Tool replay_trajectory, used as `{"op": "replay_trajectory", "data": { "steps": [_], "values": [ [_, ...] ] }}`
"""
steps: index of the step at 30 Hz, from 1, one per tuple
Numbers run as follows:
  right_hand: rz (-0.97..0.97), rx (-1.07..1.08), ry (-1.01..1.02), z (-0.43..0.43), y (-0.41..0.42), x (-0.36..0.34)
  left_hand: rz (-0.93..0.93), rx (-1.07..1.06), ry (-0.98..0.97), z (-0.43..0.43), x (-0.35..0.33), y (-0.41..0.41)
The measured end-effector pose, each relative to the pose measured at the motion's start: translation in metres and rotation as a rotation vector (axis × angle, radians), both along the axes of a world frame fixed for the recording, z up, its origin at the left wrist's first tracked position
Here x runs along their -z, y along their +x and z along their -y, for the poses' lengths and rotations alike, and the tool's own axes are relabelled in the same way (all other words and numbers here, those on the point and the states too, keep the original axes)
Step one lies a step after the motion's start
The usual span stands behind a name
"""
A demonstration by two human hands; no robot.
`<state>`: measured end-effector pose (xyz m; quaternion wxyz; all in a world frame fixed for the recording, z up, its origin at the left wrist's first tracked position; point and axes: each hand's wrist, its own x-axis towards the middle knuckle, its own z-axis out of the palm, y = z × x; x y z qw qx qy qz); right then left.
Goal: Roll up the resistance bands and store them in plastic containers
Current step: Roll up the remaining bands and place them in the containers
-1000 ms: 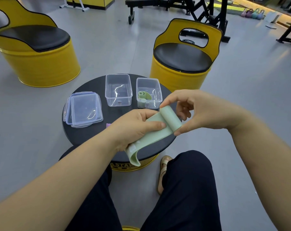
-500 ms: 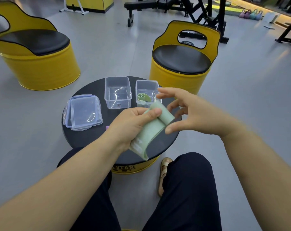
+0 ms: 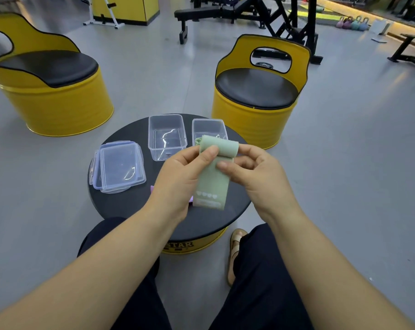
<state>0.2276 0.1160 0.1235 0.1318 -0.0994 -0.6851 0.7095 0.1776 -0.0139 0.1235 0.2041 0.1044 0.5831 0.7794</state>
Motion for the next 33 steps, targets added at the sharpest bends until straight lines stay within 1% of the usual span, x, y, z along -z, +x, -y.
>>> {"op": "replay_trajectory", "data": {
  "steps": [6,10,19,24,27,33],
  "values": [
    [0.048,-0.127,0.044,-0.01,0.001,-0.006,-0.098,-0.04,-0.04,0.007,0.003,-0.006],
    [0.058,-0.161,0.05,-0.015,0.004,-0.01,-0.165,0.006,-0.029,0.008,0.002,-0.003],
    [0.045,-0.089,0.029,-0.009,0.005,-0.013,-0.262,0.017,-0.025,0.008,0.0,0.0],
    [0.03,-0.099,0.029,-0.008,0.006,-0.014,-0.262,0.007,-0.011,0.007,0.0,0.001],
    [0.017,-0.122,0.028,-0.01,0.007,-0.013,-0.255,0.036,-0.041,0.007,-0.003,0.003],
    [-0.036,-0.175,0.07,-0.014,0.009,-0.009,-0.136,0.086,-0.058,0.007,-0.008,0.002]
  ]
}}
